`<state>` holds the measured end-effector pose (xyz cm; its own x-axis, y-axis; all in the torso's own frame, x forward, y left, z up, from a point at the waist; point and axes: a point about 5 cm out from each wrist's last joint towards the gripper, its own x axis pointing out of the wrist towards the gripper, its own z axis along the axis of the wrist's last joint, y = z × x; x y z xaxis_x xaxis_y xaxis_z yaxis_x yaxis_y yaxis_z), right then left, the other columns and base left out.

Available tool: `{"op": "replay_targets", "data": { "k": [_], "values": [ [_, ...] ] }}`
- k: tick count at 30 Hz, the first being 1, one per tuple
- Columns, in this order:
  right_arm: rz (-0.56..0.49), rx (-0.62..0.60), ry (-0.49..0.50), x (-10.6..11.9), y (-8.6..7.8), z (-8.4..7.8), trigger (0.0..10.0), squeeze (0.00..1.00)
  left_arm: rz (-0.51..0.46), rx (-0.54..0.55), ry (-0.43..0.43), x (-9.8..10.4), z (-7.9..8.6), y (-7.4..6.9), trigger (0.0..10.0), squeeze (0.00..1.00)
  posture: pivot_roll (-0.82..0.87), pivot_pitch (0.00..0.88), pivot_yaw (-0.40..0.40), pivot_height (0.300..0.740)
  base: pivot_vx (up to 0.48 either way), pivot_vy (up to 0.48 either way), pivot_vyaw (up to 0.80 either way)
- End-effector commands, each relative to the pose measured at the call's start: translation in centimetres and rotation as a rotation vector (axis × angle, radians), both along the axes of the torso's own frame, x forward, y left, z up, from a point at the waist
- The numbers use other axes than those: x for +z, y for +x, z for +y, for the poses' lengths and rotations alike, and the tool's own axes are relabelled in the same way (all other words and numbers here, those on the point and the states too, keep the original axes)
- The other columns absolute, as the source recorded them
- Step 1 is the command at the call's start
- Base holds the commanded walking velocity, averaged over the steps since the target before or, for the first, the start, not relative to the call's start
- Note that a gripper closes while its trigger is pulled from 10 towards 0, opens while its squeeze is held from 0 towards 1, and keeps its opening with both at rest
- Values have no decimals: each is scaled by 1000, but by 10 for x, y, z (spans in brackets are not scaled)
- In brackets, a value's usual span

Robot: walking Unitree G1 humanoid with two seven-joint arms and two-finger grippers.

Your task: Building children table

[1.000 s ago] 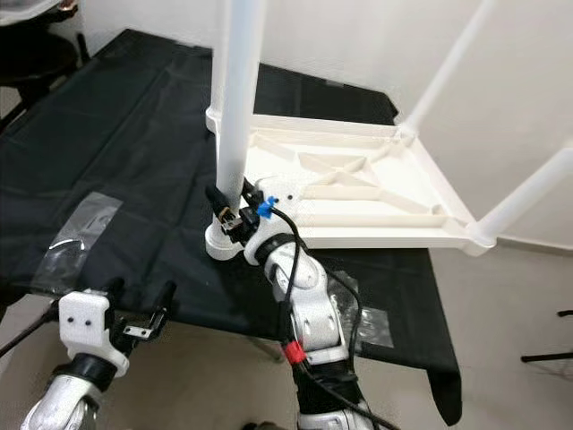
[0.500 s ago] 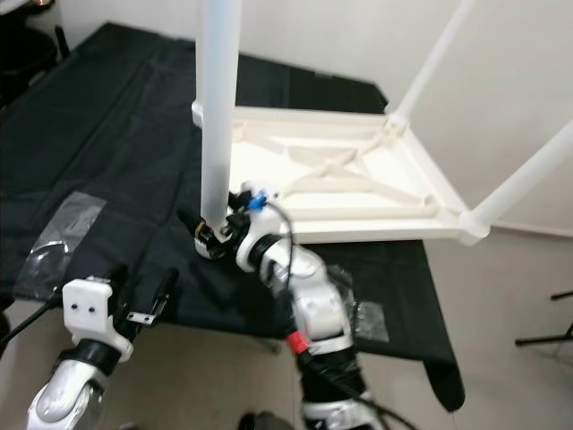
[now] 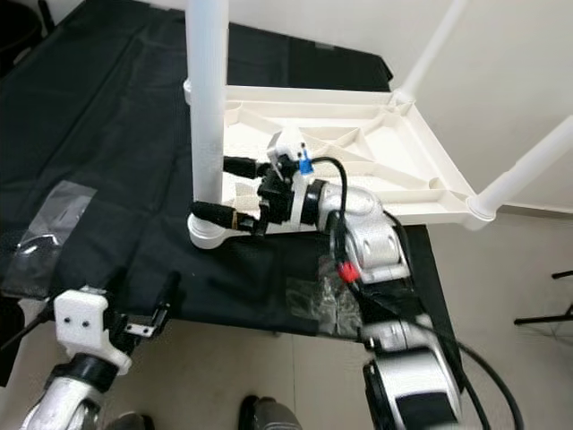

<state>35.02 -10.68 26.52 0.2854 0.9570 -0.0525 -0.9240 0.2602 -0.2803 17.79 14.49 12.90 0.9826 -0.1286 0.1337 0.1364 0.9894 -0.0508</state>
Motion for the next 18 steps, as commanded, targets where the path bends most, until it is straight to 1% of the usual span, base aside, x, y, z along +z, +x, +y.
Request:
{"op": "replay_targets", "data": {
  "k": [1, 2, 5, 6, 7, 9, 10, 16, 18],
  "values": [
    [1, 33, -26, -2, 1, -1, 10000, 1000, 26, -3, 3, -2, -1, -5, 10000, 0, 122, 308, -150, 740, 0, 0, 0],
    [8, 82, -38, 2, 1, 0, 10000, 243, 29, -3, 4, -1, -1, -8, 10000, 0, 126, 316, -147, 740, 0, 0, 0],
    [7, 115, -49, 5, 2, 2, 10000, 243, 32, -5, 5, 0, -1, -10, 10000, 0, 127, 319, -146, 740, 0, 0, 0],
    [4, 145, -52, 9, 4, 5, 10000, 0, 36, -6, 8, 1, -1, -13, 10000, 0, 131, 333, -142, 740, 0, 0, 0],
    [-12, 157, -43, 13, 7, 10, 10000, 0, 40, -4, 10, 2, -1, -16, 10000, 0, 134, 341, -143, 740, 0, 0, 0],
    [-22, 169, -35, 16, 10, 13, 10000, 0, 45, -1, 11, 3, -1, -19, 10000, 0, 136, 345, -144, 740, 0, 0, 0],
    [-31, 178, -20, 19, 11, 17, 0, 0, 48, 1, 12, 4, -1, -21, 10000, 0, 138, 351, -143, 740, 0, 0, 0],
    [-51, 179, -9, 20, 15, 20, 0, 0, 55, 4, 12, 6, -2, -22, 10000, 0, 132, 348, -147, 740, 0, 0, 0],
    [-53, 182, -13, 18, 15, 20, 0, 0, 54, 4, 10, 5, -2, -20, 10000, 0, 121, 337, -155, 740, 0, 0, 0]
  ]
}}
